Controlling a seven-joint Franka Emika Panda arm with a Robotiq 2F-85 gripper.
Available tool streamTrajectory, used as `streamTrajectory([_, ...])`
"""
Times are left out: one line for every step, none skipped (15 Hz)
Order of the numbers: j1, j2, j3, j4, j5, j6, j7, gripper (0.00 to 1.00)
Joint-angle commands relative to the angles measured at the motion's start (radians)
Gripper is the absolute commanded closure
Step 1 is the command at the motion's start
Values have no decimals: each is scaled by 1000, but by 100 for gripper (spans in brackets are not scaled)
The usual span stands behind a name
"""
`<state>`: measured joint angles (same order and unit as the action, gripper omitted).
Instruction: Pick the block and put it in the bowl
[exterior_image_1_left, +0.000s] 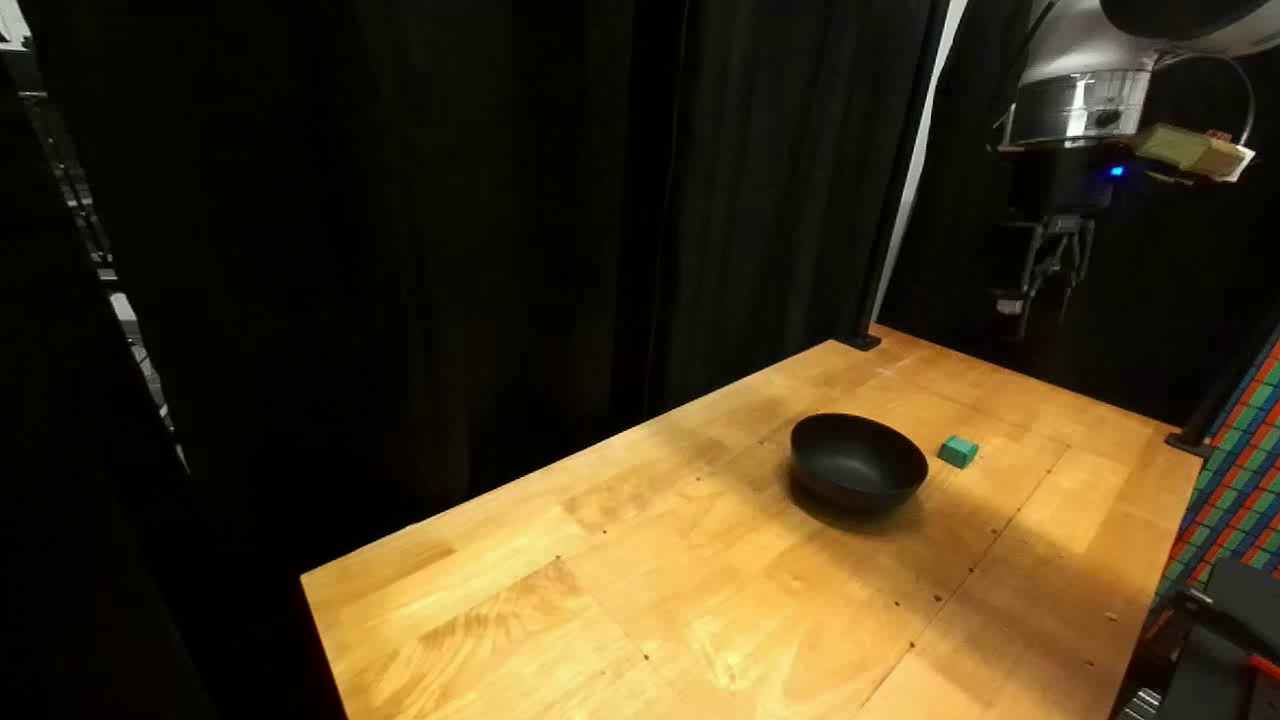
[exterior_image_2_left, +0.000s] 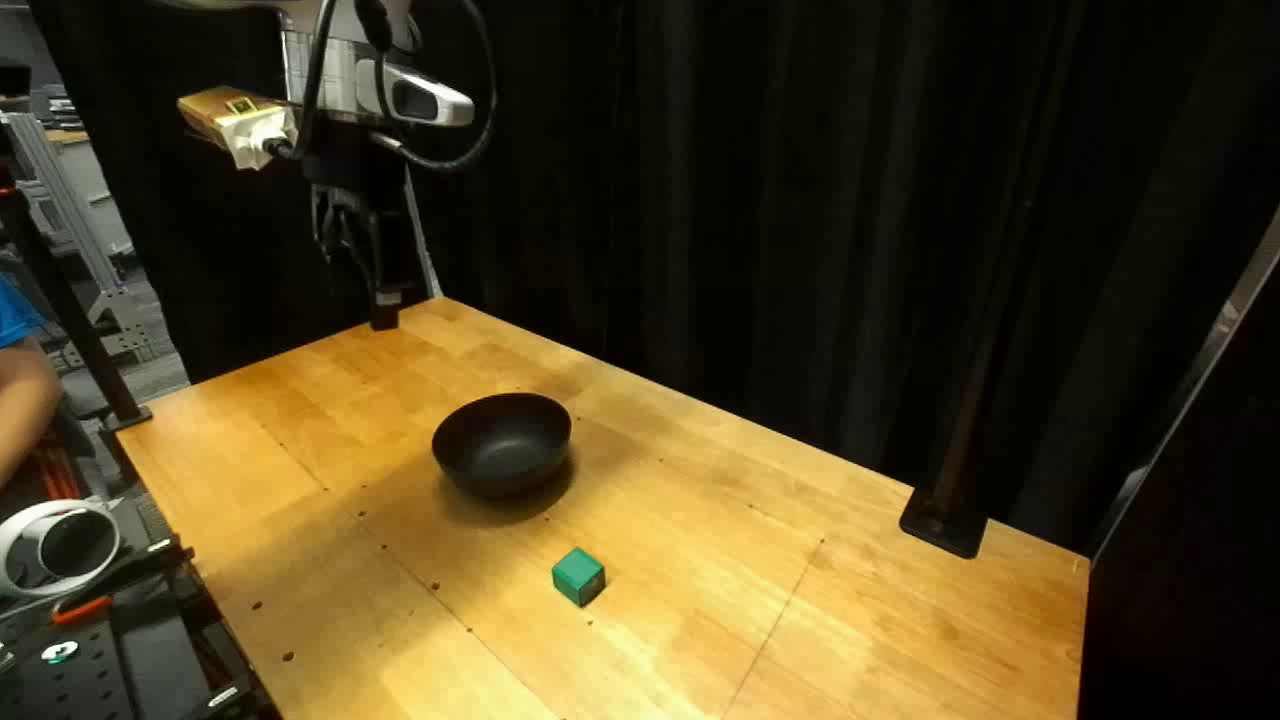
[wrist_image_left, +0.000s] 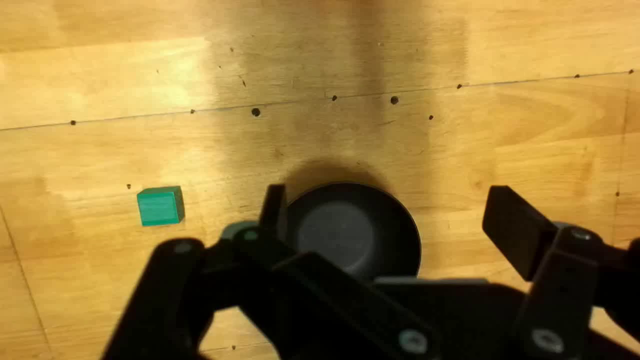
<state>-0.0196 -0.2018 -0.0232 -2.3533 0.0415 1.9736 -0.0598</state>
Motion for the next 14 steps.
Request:
streamTrajectory([2,-1,-2,5,-1,-2,0,0])
streamTrajectory([2,-3,-2,7,-1,-2,0,0])
streamTrajectory([2,-5,-2,8,-1,-2,0,0])
streamTrajectory([2,-6,-2,8,-1,-2,0,0])
streamTrajectory([2,-6,-2,9,-1,-2,0,0])
streamTrajectory([-8,34,-6,24,5,34,45,0])
streamTrajectory([-19,72,-12,39,2,53,74,0])
streamTrajectory([-38,128,-26,60,3,93,119,0])
streamTrajectory([-53,177,-40,75,4,137,144,0])
streamTrajectory([-66,228,-54,90,15,186,164,0])
streamTrajectory([-80,284,-69,110,23,230,185,0])
streamTrajectory([-94,344,-86,134,36,275,199,0])
streamTrajectory([-106,398,-99,159,50,310,218,0])
streamTrajectory([-119,455,-114,191,58,326,241,0])
